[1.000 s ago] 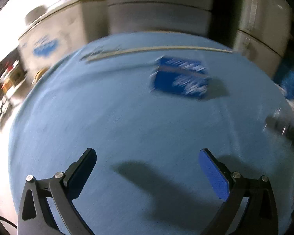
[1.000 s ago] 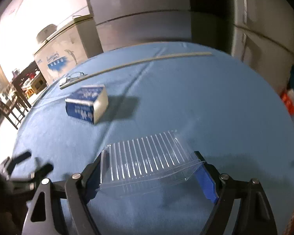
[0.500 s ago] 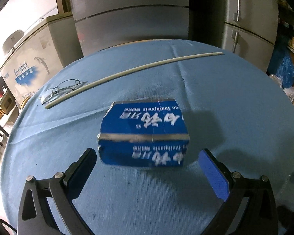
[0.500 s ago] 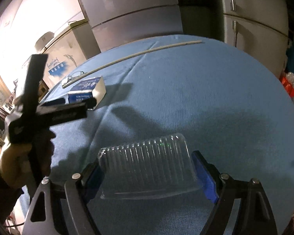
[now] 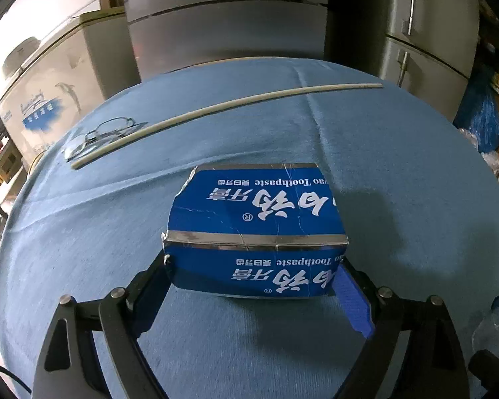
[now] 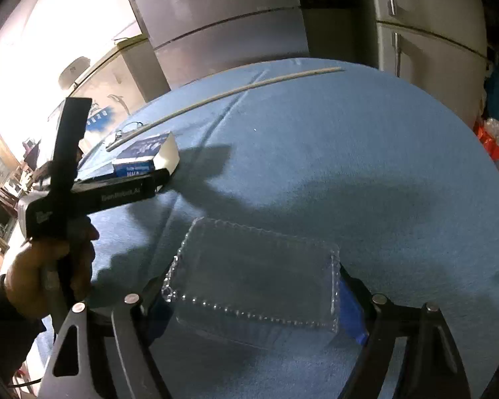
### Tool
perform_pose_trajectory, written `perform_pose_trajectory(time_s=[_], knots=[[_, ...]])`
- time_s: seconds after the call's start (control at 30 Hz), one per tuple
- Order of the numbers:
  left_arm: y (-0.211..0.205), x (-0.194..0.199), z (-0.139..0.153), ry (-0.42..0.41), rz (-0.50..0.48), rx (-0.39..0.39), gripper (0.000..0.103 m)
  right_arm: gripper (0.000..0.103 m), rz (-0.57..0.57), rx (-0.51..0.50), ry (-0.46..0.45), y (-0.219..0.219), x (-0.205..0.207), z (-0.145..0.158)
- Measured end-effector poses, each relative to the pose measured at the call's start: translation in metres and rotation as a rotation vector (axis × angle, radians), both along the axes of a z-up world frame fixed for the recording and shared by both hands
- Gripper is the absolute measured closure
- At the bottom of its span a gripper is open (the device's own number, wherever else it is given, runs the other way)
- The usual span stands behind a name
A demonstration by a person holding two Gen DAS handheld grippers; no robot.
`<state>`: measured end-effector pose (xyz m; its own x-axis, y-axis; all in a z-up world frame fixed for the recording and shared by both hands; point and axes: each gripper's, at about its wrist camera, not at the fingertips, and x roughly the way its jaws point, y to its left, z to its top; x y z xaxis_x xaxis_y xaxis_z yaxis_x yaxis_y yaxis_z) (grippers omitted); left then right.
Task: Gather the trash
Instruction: 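Grasp the clear plastic tray with right tool while left tool grasps the blue toothpaste carton, then lift the held tray and carton and carry both toward the red basket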
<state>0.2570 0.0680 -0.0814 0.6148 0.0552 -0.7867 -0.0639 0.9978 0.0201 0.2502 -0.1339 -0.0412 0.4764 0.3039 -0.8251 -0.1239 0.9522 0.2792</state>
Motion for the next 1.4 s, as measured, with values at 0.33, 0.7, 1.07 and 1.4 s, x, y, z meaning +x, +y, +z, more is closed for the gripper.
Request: perform_pose_trajectory(time_s=[0.33,0.7,1.07,1.4], knots=[[-0.013,-0.044,0.026,-0.041,-0.018,0.022,0.012,0.019,-0.018,-0.003,-0.039,-0.003,-0.026,0.025],[-0.025,-0.092,0.037,-0.044,-0.025,0.01,0.012,0.019,-0.106,-0.003,-0.047,-0.038,-0.07,0.041],[-0.038,-0.13,0.052,-0.081,-0.056,0.018,0.012,0.019,-0.19,0.003,-0.059,-0.065,-0.106,0.052],[-0.047,-0.15,0.055,-0.092,-0.091,-0.001,0.012,0.019,-0.24,0.001,-0.062,-0.08,-0.125,0.056]])
